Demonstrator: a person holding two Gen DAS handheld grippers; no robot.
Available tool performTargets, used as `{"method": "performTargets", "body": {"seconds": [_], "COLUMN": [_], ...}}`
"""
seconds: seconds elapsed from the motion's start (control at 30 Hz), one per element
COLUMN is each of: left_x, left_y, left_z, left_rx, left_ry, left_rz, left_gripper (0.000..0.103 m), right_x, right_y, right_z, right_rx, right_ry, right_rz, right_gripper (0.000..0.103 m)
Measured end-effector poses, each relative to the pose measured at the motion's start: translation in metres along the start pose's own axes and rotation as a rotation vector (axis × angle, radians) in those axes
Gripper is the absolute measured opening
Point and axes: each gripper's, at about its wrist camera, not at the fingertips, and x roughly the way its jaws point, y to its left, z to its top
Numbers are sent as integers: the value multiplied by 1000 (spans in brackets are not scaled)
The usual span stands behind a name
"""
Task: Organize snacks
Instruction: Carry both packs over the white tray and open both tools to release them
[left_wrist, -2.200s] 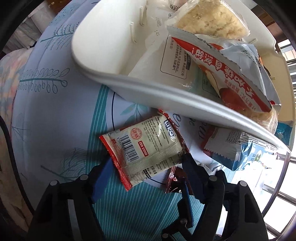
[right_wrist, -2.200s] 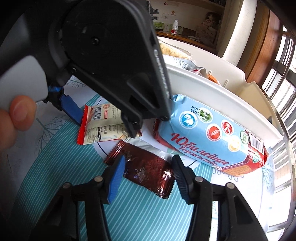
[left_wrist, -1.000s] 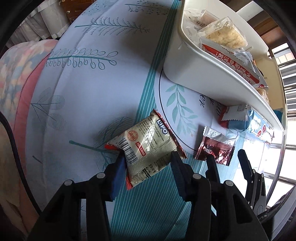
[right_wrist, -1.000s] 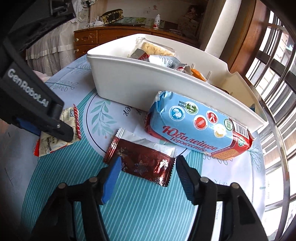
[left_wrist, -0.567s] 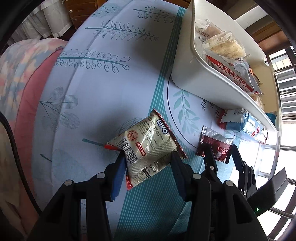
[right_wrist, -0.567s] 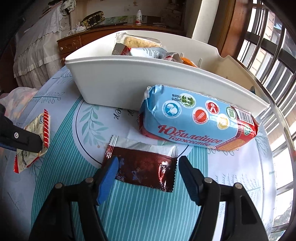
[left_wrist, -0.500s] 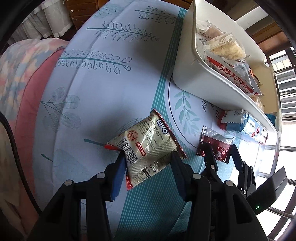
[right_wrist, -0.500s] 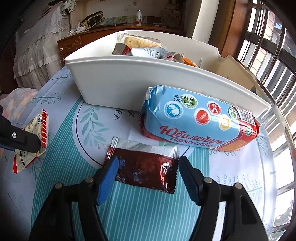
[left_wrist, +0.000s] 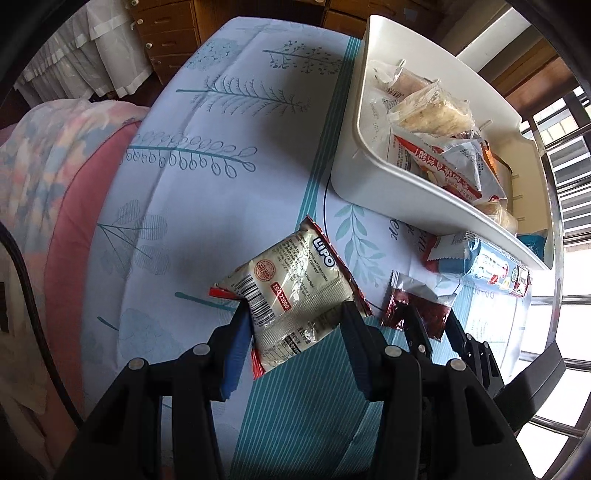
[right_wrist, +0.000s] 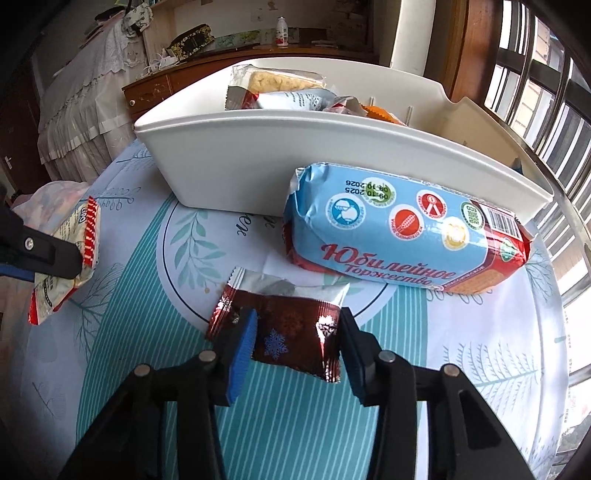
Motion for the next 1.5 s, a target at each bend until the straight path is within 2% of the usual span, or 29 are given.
{"method": "performTargets", "body": {"seconds": [0.23, 0.47, 0.67, 0.83, 0.97, 1.17, 1.33, 1.5], "left_x": [-31, -49, -70, -85, -93, -94, -89, -81], "left_y": [-26, -48, -73, -95, -107, -124, -135, -145], "left_z": [7, 16, 21, 24, 27, 30, 35, 37], "left_rx": [15, 23, 49, 88, 106, 138, 150, 162], "left_ry": [-146, -243, -350, -453, -532, -624, -655, -681], "left_rz": [21, 14, -19, -49, -73, -115, -189, -244], "left_gripper": [47, 47, 47, 47, 47, 47, 47, 48], "right_x": [-9, -27, -54, -82, -96, -104, -99, -82], "right_y": [1, -6, -25, -43, -65, -100, -126, -143], "right_z": [-4, -5, 7, 24, 42, 64, 71, 74], "right_rx": [-42, -87, -112, -124, -135, -111, -64, -44], "right_ry": [16, 8, -32, -102, -150, -222, -277, -287], "right_rz": [62, 159, 225, 249, 248, 202, 164, 140], "right_gripper": [35, 33, 33, 33, 33, 33, 33, 33]}}
